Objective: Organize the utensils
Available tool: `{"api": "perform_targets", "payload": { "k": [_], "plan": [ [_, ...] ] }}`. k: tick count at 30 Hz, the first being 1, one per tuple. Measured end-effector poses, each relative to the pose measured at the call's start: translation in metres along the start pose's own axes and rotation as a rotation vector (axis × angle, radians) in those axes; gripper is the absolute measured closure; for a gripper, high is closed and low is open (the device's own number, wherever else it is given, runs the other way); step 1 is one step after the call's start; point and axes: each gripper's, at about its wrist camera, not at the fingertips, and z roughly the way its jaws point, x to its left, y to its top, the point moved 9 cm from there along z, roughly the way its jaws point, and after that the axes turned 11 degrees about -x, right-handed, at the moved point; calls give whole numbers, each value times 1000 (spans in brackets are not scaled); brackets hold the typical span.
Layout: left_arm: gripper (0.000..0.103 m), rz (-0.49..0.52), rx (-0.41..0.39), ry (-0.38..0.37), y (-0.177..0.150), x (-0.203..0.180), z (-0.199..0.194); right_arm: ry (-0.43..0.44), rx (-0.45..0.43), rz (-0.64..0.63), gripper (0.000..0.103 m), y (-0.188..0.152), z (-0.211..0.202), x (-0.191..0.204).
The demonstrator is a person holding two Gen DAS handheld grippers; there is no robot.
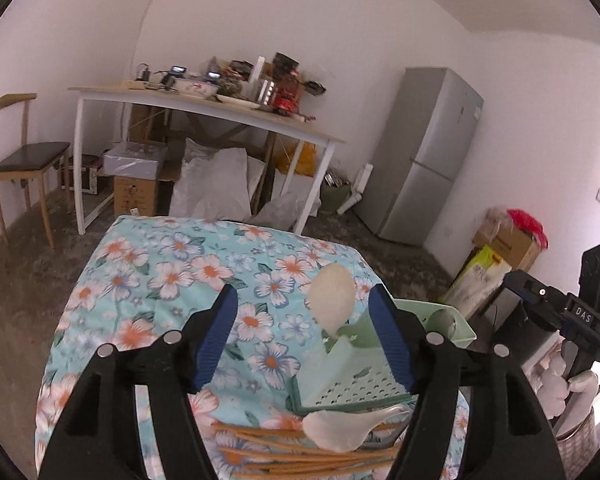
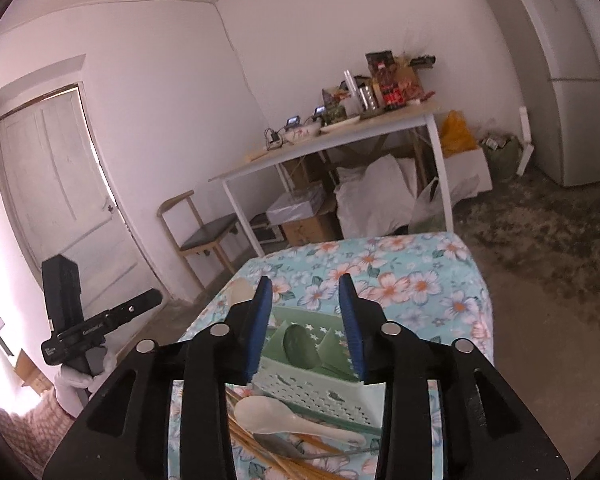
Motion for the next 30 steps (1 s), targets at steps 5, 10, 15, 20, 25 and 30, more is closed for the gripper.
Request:
{"api": "perform_targets", "payload": {
  "k": [5, 10, 15, 20, 25, 30],
  "plan": [
    [34, -31, 3, 5, -16, 9, -22, -35, -13, -38, 39, -12, -26, 16],
    [34, -38, 67, -7, -55, 7, -31, -92, 92, -55, 8, -75, -35, 27],
    [34, -38, 156, -12, -103, 1, -28, -251, 281, -65, 8, -175, -31, 20],
    [35, -15, 235, -29, -140, -11, -14, -300, 410, -57, 8, -245, -24, 10],
    [52, -92, 319, -66, -161, -21, 12, -336, 370, -151, 8, -251, -19, 12],
    [62, -185, 403, -59, -177, -17, 33, -320, 336, -129, 8, -248, -17, 8]
  ]
}}
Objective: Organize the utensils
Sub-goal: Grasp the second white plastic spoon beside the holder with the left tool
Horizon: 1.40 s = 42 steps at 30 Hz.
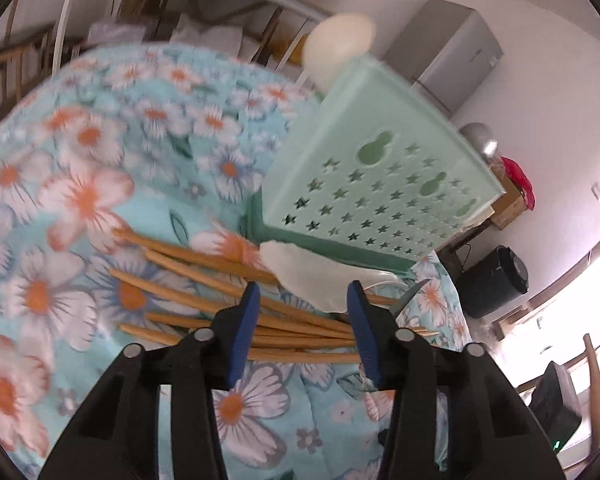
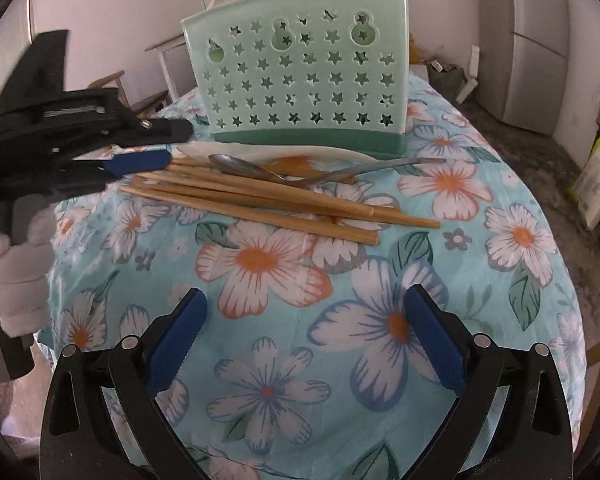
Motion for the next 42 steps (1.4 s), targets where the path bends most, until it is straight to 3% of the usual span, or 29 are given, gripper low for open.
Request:
{"api": "perform_targets", "payload": {
  "k": [9, 21, 26, 32, 35, 39, 42],
  "plan": [
    [72, -149, 40, -11, 10, 17, 14, 11, -43, 4, 8, -2, -5, 6],
    [73, -189, -10, -28, 26, 13, 8, 39, -61, 21, 8, -3, -10, 3],
    [74, -275, 50, -30, 23, 25, 28, 50, -65, 31, 8, -2, -11, 2],
    [74, -311, 97, -88, 10, 17, 29, 51, -70, 31, 8, -2, -11, 3],
    [74, -319, 105, -81, 5, 14, 34, 55, -74, 36, 8, -1, -11, 3],
    [88, -306, 109, -22, 2, 16, 40, 70, -80, 53, 8, -1, -12, 2],
    [93, -302, 102, -4, 0, 17, 40, 91, -90, 74, 8, 0, -13, 0]
  ]
}}
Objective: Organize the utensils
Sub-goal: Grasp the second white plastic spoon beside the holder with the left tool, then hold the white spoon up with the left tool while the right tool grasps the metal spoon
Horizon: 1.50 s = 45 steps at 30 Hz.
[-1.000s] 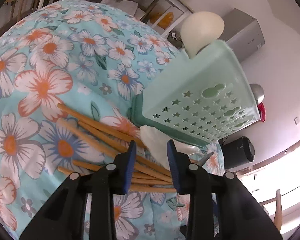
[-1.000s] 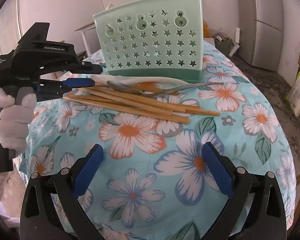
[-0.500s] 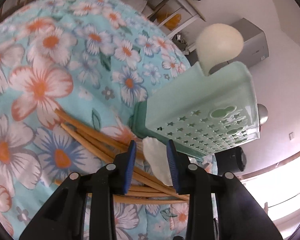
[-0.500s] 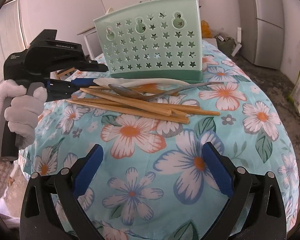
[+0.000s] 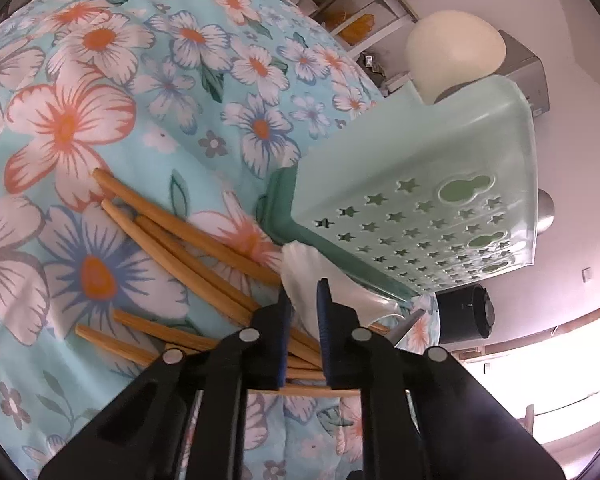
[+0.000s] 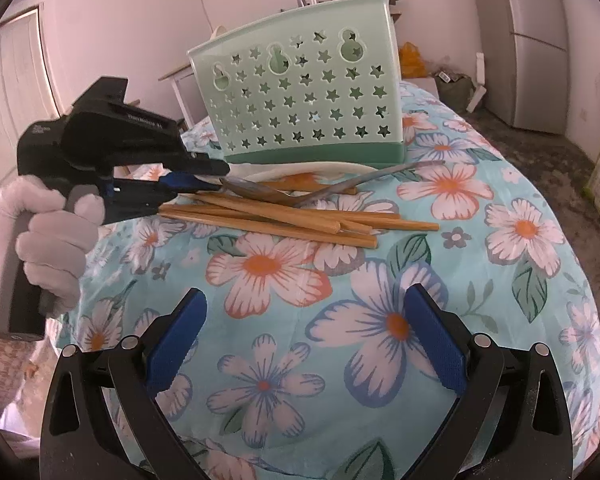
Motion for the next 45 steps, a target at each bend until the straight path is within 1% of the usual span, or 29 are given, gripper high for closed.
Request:
{"api": "perform_targets", "payload": {
  "k": [2, 5, 8, 10, 11, 13, 14, 16, 17, 19, 20, 22, 25, 30, 35, 40, 43, 45],
  "plan": [
    [96, 1, -17, 7, 0, 2, -3, 10, -3, 12, 8, 1, -1, -1],
    [98, 9, -48, -11, 2, 1, -14, 24, 12, 14, 8, 1, -2, -2],
    [98, 57, -89, 3, 4, 0, -27, 35, 52, 3, 8, 4, -5, -3],
    [99, 96, -120, 15, 6, 0, -40, 43, 59, 3, 9, 7, -8, -5],
    [99, 110, -136, 12, 7, 0, -47, 44, 52, 0, 12, 13, -11, -6],
    [100, 138, -177, -5, 9, -1, -63, 34, 26, -18, 24, 26, -16, -8],
    [101, 148, -192, -8, 10, -2, -68, 19, 6, -38, 27, 37, -18, -10],
    [101, 174, -235, -17, 13, -2, -83, 9, -19, -70, 37, 49, -19, -9],
    [101, 183, -250, -17, 14, -1, -89, 1, -30, -103, 39, 57, -18, -8],
    [101, 201, -277, -6, 17, 3, -99, -6, -37, -169, 49, 67, -12, -3],
    [101, 206, -287, 1, 18, 5, -103, -6, -38, -217, 50, 71, -8, 2],
    [101, 205, -305, 9, 19, 12, -110, -11, -42, -298, 57, 76, -1, 9],
    [101, 187, -315, 17, 22, 24, -117, -12, -28, -414, 65, 76, 15, 21],
    [101, 158, -320, 14, 23, 35, -114, -16, 53, -556, 70, 56, 42, 33],
    [100, 169, -318, 15, 22, 40, -107, -21, 86, -646, 71, 41, 48, 41],
    [99, 149, -310, 18, 23, 49, -100, -28, 74, -676, 73, 45, 47, 48],
    [99, 134, -305, 18, 23, 53, -98, -31, 42, -682, 73, 54, 39, 53],
    [99, 130, -305, 17, 22, 55, -98, -52, 29, -690, 74, 62, 42, 52]
  ]
}}
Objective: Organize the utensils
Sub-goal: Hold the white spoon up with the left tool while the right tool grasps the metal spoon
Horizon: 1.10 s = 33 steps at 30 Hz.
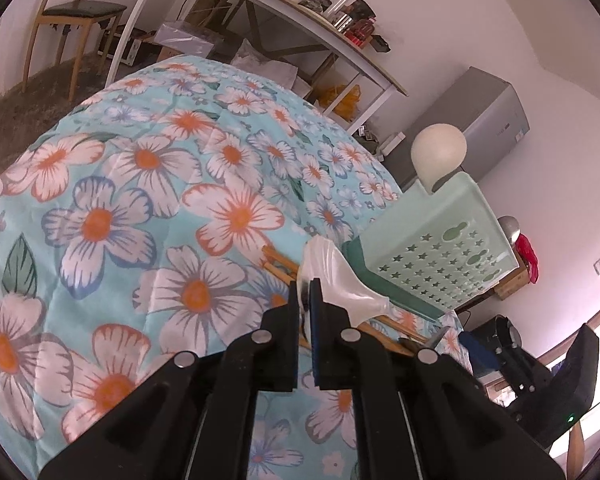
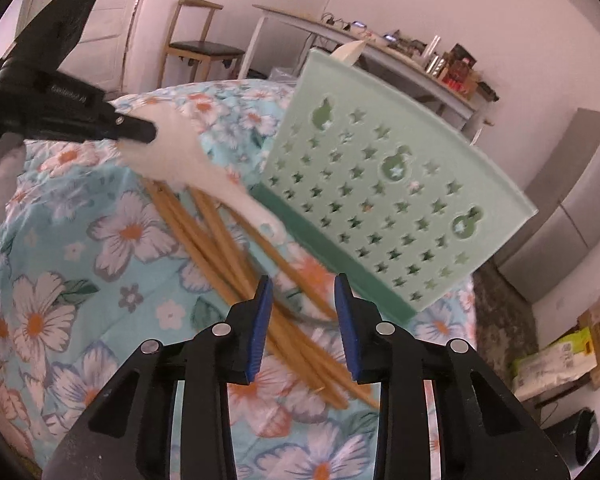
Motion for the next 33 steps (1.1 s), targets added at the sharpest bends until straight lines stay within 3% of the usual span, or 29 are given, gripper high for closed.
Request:
{"api": "perform_targets", "payload": {
  "k": [12, 25, 33],
  "plan": [
    [98, -18, 4, 2, -2, 6, 1, 5, 48, -51, 76, -17, 11, 6],
    [98, -17, 3, 3, -2, 7, 1, 23, 31, -67, 77, -6, 21, 21],
    [98, -17, 3, 3, -2, 7, 1, 30, 33, -34, 84, 3, 33, 25]
  ]
}}
